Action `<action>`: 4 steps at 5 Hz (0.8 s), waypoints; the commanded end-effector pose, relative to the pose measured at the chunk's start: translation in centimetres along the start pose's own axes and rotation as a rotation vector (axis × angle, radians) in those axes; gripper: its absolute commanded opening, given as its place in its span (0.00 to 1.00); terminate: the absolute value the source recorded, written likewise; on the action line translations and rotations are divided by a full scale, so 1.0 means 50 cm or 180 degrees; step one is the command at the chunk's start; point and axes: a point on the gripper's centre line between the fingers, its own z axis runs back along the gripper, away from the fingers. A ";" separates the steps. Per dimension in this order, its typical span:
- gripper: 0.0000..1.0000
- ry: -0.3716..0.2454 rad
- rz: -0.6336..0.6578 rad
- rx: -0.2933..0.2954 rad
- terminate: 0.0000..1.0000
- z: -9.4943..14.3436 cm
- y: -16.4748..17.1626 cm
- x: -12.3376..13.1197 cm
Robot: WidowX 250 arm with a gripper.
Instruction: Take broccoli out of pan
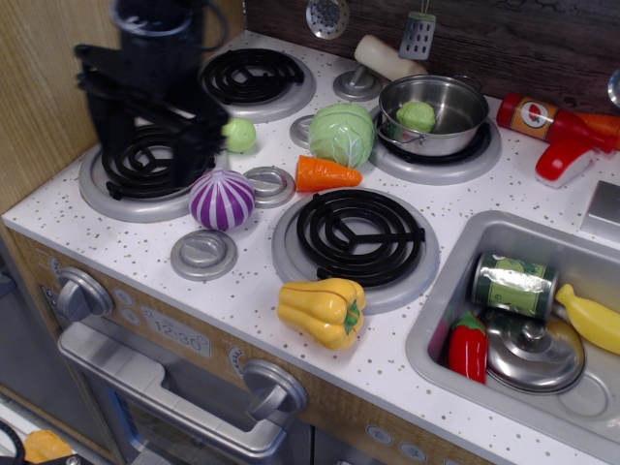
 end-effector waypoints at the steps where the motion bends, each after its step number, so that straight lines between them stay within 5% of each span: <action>1: 1.00 -0.0345 0.0162 -0.0149 0.00 0.062 -0.068 0.050; 4: 1.00 -0.1064 0.0096 -0.0282 0.00 0.067 -0.178 0.190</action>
